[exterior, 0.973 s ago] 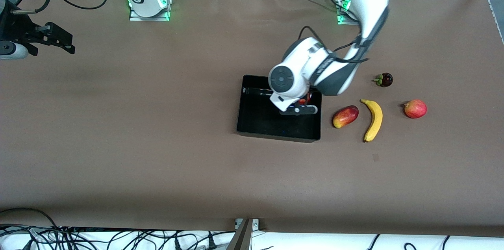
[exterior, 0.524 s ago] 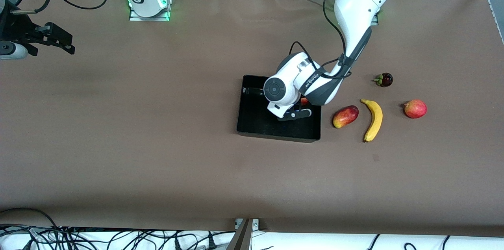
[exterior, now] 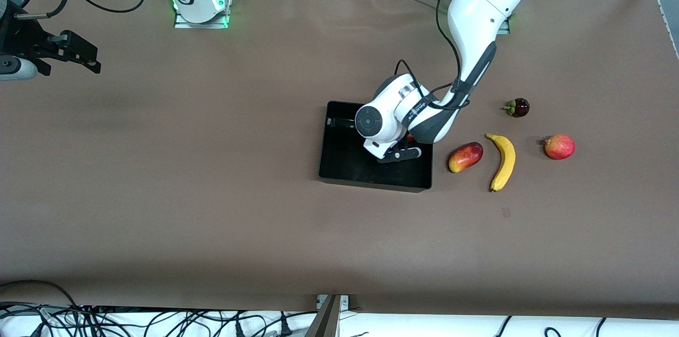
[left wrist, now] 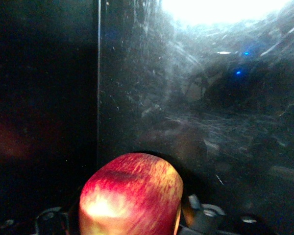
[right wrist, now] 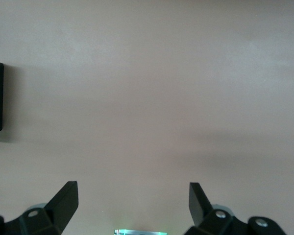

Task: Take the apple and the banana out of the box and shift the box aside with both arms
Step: 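Grasp the red apple in the box with the left gripper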

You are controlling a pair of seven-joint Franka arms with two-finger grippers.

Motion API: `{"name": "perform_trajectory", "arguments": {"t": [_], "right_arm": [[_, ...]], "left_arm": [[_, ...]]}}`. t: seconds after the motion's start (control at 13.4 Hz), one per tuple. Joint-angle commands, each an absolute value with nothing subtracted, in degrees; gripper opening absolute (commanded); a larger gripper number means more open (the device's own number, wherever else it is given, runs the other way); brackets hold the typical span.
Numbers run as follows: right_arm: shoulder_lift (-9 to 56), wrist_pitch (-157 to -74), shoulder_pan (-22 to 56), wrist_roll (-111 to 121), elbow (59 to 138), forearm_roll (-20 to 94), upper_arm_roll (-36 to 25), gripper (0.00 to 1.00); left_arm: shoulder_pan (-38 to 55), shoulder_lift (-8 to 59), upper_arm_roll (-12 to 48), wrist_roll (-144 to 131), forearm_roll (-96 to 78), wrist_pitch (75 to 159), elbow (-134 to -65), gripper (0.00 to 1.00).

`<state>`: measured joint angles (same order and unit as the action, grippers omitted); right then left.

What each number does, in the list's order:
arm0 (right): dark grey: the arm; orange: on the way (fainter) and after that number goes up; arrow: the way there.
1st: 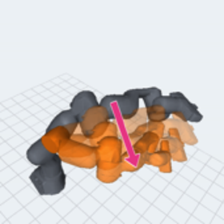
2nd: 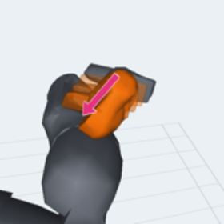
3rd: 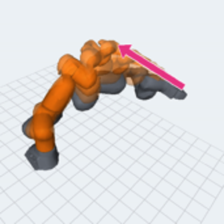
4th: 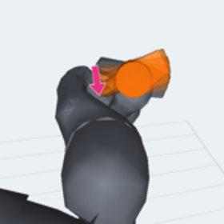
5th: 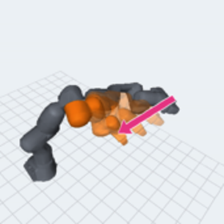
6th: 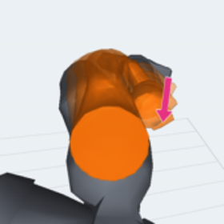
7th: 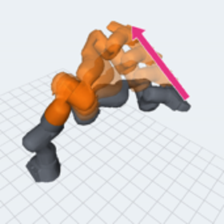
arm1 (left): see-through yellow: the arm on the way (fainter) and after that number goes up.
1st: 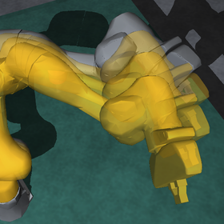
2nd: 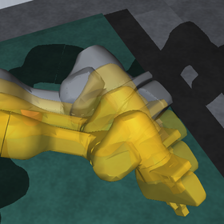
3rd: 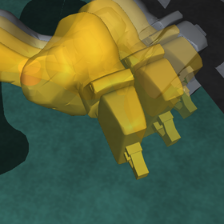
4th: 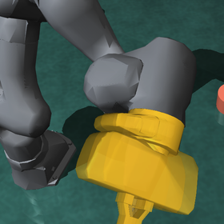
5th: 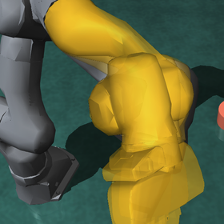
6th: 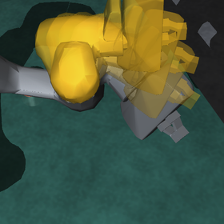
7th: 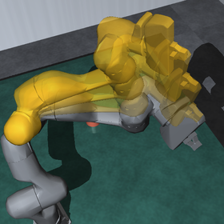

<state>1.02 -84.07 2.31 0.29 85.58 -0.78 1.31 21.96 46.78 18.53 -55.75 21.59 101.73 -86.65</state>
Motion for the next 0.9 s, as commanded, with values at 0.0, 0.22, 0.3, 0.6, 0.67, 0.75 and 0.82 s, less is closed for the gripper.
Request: {"name": "perform_trajectory", "arguments": {"t": [0.0,0.22,0.3,0.6,0.67,0.75,0.82], "right_arm": [[0.97,-84.37,1.85,0.7,85.25,-0.35,1.41,1.0],[0.97,-84.9,1.93,0.62,85.25,-0.35,1.41,1.0],[0.97,-84.9,1.93,0.7,85.25,-0.35,1.41,1.0],[0.97,-84.9,1.85,0.7,85.25,-0.44,1.41,1.0],[0.97,-84.99,1.85,0.7,85.25,-0.35,1.41,1.0],[1.05,-84.99,1.93,0.62,85.25,-0.35,1.41,1.0],[0.97,-85.08,1.93,0.62,85.25,-0.26,1.41,1.0]], "left_arm": [[22.24,46.94,18.54,-56.95,22.59,102.39,-86.84,0.13],[22.32,45.97,19.33,-56.95,21.71,100.91,-83.08,0.15],[22.24,45.62,19.68,-56.52,19.71,97.42,-80.88,0.14],[21.1,44.83,19.25,-48.73,18.9,83.88,-69.81,0.17],[19.18,44.74,19.16,-43.99,19.33,81.24,-68.65,0.17],[16.29,44.48,19.25,-38.46,19.42,80.17,-68.47,0.18],[13.82,43.69,18.99,-33.54,20.21,80.16,-68.64,0.2]]}}
